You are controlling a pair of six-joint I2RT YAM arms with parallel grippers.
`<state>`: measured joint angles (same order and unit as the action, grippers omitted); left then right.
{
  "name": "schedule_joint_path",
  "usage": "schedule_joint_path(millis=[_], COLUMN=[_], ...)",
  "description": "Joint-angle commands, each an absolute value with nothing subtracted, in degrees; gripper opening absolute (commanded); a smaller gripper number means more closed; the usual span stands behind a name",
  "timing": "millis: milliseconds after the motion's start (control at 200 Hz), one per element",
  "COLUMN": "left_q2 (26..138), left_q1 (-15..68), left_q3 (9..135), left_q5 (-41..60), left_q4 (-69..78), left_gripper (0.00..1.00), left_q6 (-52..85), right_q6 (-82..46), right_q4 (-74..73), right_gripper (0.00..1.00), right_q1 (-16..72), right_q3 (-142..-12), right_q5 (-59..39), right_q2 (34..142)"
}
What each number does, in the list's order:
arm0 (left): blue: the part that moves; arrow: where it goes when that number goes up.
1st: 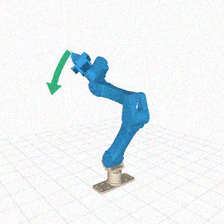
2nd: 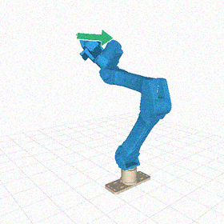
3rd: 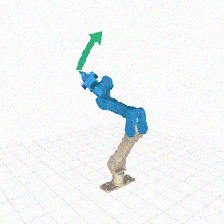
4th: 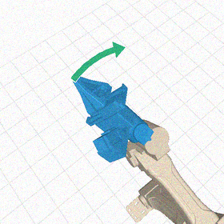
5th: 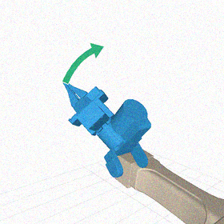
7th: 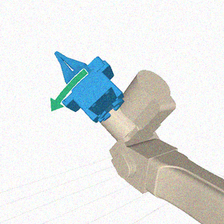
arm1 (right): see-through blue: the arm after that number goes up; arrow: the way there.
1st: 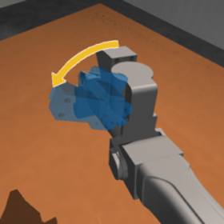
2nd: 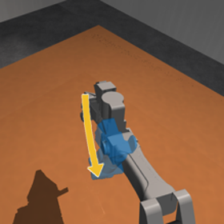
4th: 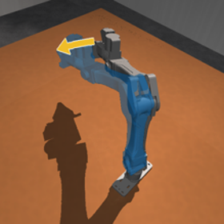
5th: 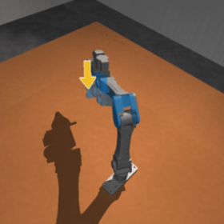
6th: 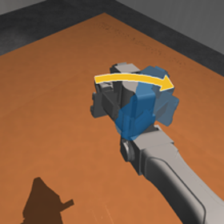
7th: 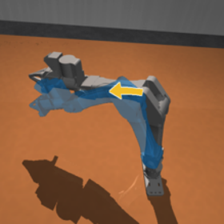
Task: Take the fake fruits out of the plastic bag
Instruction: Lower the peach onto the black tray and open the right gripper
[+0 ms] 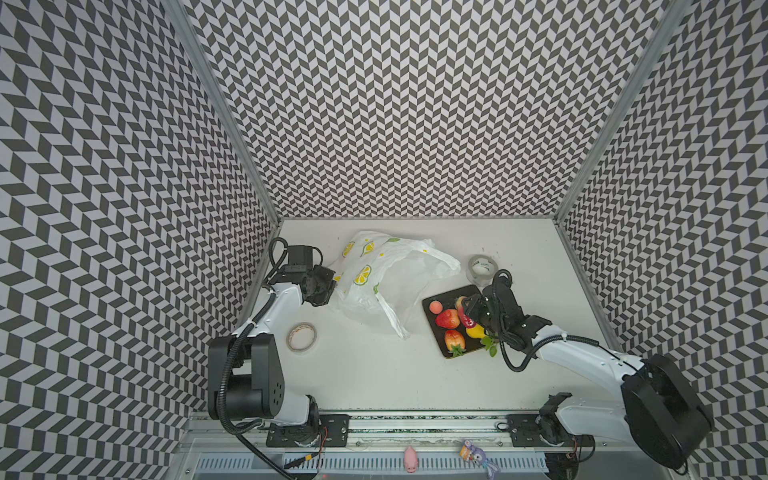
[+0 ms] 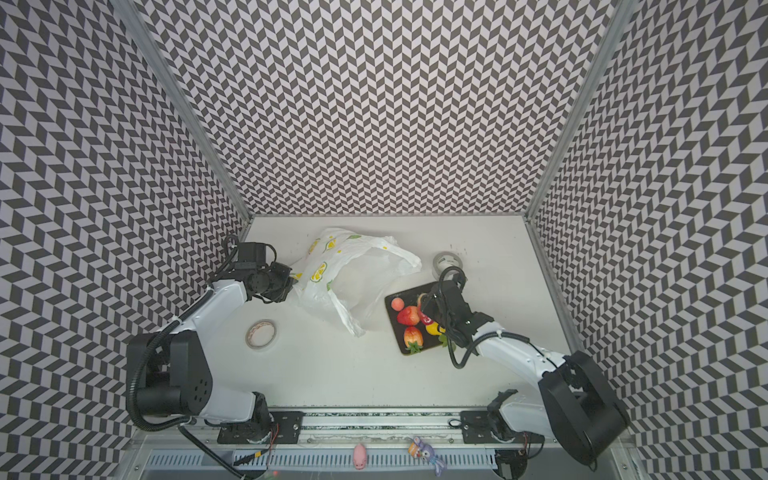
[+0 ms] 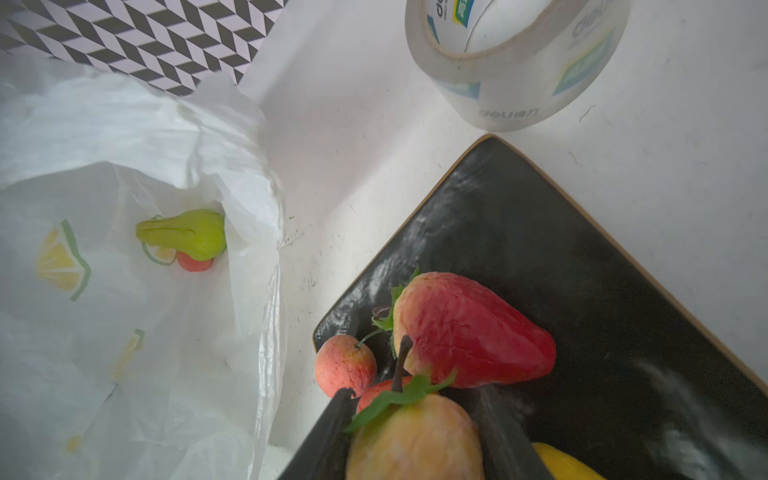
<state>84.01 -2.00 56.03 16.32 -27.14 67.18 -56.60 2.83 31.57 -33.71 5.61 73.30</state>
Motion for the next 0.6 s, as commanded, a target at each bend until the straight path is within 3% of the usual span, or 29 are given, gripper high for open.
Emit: schedule_joint_path(millis=[0, 310, 596], left_q2=[84.4, 84.5, 84.7], left_q1=[-2.4, -2.3, -2.2], left_q3=[57.0, 56.7, 58.1], left_q5=[15.2, 15.0, 14.4], left_q4=[-28.3, -27.5, -27.9], left_gripper=[0.00, 0.00, 0.00], left_q6=[66.4, 66.2, 64.2], right_q6=[-57.5, -55.8, -55.7], right_q4=[-0.4, 2.8, 6.2], right_gripper=[0.43, 0.65, 0.73], right_q1=[31.3, 31.3, 31.3], right_q3=[-34.8, -36.9, -37.4], right_q5=[4.7, 5.2, 6.6], right_q2=[74.1, 74.9, 70.5])
